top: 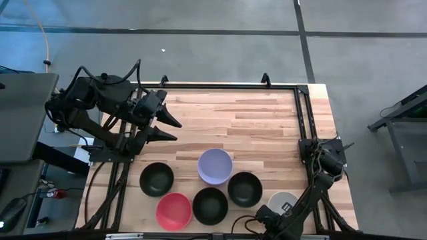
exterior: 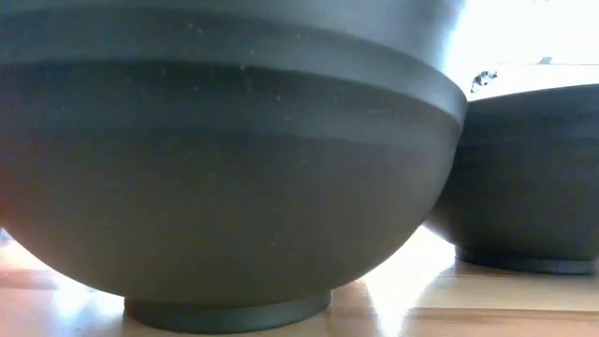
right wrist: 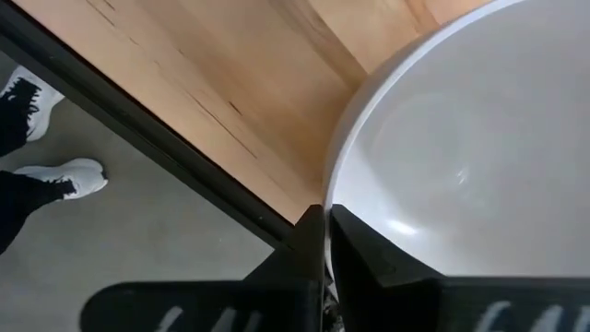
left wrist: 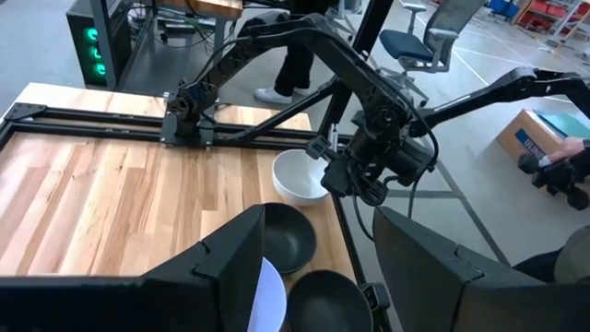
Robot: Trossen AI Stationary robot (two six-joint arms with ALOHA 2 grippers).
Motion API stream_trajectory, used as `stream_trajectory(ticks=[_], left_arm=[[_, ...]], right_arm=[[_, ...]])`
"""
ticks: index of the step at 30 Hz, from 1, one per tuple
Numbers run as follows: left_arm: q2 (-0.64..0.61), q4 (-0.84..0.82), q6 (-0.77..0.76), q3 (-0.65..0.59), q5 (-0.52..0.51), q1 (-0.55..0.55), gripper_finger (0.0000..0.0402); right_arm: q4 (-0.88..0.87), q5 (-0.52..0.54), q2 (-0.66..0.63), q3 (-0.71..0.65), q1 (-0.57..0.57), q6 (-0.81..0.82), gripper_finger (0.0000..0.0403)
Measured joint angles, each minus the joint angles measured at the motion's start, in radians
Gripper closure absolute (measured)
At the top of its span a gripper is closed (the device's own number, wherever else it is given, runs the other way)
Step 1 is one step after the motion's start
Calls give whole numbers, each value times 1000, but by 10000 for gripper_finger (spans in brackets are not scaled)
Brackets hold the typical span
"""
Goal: Nest bowls inside each other
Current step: Stack the white bowl on the light blue bowl
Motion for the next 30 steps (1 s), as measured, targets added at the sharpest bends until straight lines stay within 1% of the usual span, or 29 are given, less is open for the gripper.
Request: stream_trajectory(ticks=[5,8,20,23,30], left_arm=[[0,0,17,0,0,0,210],[0,0,18,0,0,0,210],[0,0,53,-1,0,0,210],[0,0,59,-1,0,0,210],[0,-11,67,-2,0,0,210]], right_arm=[[-17,-52,0,0,-14,-34,402],[-19,-59,-10,0,-24,-42,402],[-85,-60,-111,0,-62,-37,403],[-119,-52,-122,0,-73,-39,403],[-136,-34,-124,0,-97,-67,403]])
